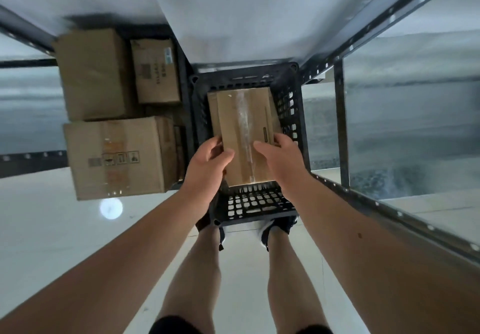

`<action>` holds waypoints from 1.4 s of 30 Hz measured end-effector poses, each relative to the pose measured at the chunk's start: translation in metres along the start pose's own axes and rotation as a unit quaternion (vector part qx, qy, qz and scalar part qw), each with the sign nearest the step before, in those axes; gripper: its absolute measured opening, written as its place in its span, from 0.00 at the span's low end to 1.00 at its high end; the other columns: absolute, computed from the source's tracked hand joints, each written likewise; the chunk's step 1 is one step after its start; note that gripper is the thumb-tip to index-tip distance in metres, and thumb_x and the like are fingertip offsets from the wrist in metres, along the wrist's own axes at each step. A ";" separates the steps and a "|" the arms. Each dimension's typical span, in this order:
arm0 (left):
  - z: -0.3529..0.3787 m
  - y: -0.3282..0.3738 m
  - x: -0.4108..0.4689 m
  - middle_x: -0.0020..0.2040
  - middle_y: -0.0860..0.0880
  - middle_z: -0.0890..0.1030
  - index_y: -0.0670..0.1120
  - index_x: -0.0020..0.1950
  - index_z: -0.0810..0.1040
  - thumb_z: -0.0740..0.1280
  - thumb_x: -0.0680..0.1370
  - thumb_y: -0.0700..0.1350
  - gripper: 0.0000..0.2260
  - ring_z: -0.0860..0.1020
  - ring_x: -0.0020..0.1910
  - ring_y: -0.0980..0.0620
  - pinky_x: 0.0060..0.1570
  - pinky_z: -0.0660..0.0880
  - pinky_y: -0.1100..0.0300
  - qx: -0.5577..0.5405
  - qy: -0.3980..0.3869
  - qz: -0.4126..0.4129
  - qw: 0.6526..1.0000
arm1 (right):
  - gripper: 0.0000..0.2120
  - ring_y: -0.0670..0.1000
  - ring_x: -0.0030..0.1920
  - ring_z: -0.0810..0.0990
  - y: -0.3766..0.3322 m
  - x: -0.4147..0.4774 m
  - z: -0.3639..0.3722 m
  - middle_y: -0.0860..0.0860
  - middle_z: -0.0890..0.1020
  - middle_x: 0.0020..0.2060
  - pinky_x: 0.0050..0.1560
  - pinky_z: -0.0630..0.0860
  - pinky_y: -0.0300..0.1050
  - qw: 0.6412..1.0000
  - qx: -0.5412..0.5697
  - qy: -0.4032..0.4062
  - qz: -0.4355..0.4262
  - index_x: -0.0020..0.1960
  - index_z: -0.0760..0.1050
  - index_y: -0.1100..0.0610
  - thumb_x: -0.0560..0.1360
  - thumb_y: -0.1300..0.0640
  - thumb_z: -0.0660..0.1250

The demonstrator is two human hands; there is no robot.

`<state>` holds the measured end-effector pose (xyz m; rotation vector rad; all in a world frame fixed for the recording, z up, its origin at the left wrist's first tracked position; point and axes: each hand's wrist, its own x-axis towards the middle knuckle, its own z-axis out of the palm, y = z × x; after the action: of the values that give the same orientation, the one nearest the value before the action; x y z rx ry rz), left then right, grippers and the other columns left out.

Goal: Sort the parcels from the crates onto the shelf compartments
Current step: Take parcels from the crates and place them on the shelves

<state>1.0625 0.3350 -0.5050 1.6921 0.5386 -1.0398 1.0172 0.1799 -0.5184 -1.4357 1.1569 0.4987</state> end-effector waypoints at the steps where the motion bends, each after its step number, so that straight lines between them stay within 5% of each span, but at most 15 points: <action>1: -0.007 0.006 -0.017 0.62 0.55 0.84 0.54 0.76 0.73 0.69 0.84 0.47 0.20 0.82 0.61 0.56 0.63 0.78 0.56 -0.002 0.006 0.008 1.000 | 0.16 0.51 0.54 0.84 -0.007 -0.016 0.002 0.48 0.85 0.54 0.55 0.82 0.50 1.000 0.005 0.000 -0.007 0.67 0.77 0.52 0.81 0.51 0.71; 7: -0.038 0.031 -0.110 0.59 0.57 0.84 0.61 0.62 0.77 0.70 0.83 0.42 0.15 0.83 0.58 0.57 0.62 0.79 0.53 -0.021 0.015 0.054 0.998 | 0.20 0.51 0.57 0.83 -0.030 -0.111 -0.003 0.46 0.84 0.56 0.62 0.82 0.54 0.997 0.051 0.026 -0.047 0.71 0.77 0.51 0.80 0.51 0.73; 17: -0.041 0.022 -0.275 0.61 0.55 0.85 0.53 0.73 0.76 0.70 0.83 0.41 0.20 0.83 0.61 0.54 0.66 0.79 0.46 -0.064 0.015 0.150 0.987 | 0.16 0.49 0.55 0.85 -0.021 -0.269 -0.044 0.45 0.86 0.54 0.62 0.82 0.52 0.986 0.069 0.014 -0.153 0.66 0.79 0.49 0.79 0.52 0.74; 22: -0.026 0.000 -0.375 0.56 0.58 0.86 0.58 0.65 0.78 0.70 0.82 0.41 0.15 0.85 0.56 0.55 0.60 0.81 0.48 -0.079 0.051 0.213 0.973 | 0.07 0.48 0.54 0.85 0.002 -0.367 -0.082 0.44 0.86 0.51 0.60 0.83 0.51 0.971 0.059 -0.015 -0.232 0.56 0.79 0.43 0.80 0.53 0.73; 26: -0.012 -0.008 -0.453 0.59 0.55 0.86 0.61 0.63 0.77 0.70 0.82 0.41 0.16 0.85 0.56 0.52 0.53 0.82 0.52 -0.092 0.061 0.266 0.958 | 0.10 0.48 0.54 0.86 0.013 -0.440 -0.114 0.44 0.87 0.52 0.61 0.83 0.55 0.959 0.052 -0.012 -0.278 0.61 0.80 0.45 0.80 0.50 0.73; 30: -0.012 -0.002 -0.527 0.59 0.55 0.86 0.59 0.72 0.77 0.70 0.82 0.43 0.19 0.86 0.56 0.51 0.58 0.83 0.46 -0.073 0.065 0.339 0.936 | 0.15 0.51 0.57 0.85 0.007 -0.510 -0.133 0.45 0.87 0.54 0.63 0.82 0.58 0.946 0.061 -0.024 -0.318 0.65 0.80 0.48 0.79 0.46 0.72; 34: -0.020 0.031 -0.595 0.61 0.56 0.82 0.58 0.77 0.72 0.70 0.83 0.46 0.23 0.84 0.58 0.53 0.53 0.82 0.56 -0.070 0.072 0.401 0.910 | 0.11 0.52 0.53 0.86 -0.034 -0.576 -0.152 0.48 0.87 0.51 0.56 0.84 0.51 0.929 0.083 -0.001 -0.361 0.61 0.81 0.51 0.81 0.49 0.72; 38: -0.037 0.090 -0.664 0.59 0.57 0.85 0.59 0.71 0.78 0.71 0.82 0.46 0.18 0.85 0.57 0.54 0.63 0.81 0.46 -0.079 0.054 0.470 0.878 | 0.12 0.52 0.50 0.85 -0.097 -0.653 -0.169 0.50 0.86 0.46 0.54 0.83 0.49 0.898 0.070 0.033 -0.433 0.57 0.82 0.53 0.82 0.45 0.70; 42: -0.066 0.141 -0.730 0.62 0.53 0.83 0.62 0.63 0.82 0.76 0.69 0.52 0.22 0.84 0.60 0.49 0.66 0.80 0.41 -0.090 0.047 0.536 0.838 | 0.13 0.55 0.49 0.86 -0.147 -0.723 -0.173 0.51 0.85 0.46 0.60 0.84 0.61 0.857 0.112 0.040 -0.501 0.53 0.81 0.54 0.79 0.45 0.72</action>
<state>0.8118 0.4392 0.1904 1.5136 -0.2802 -0.0725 0.7856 0.2582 0.1989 -1.6293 0.3711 -0.4236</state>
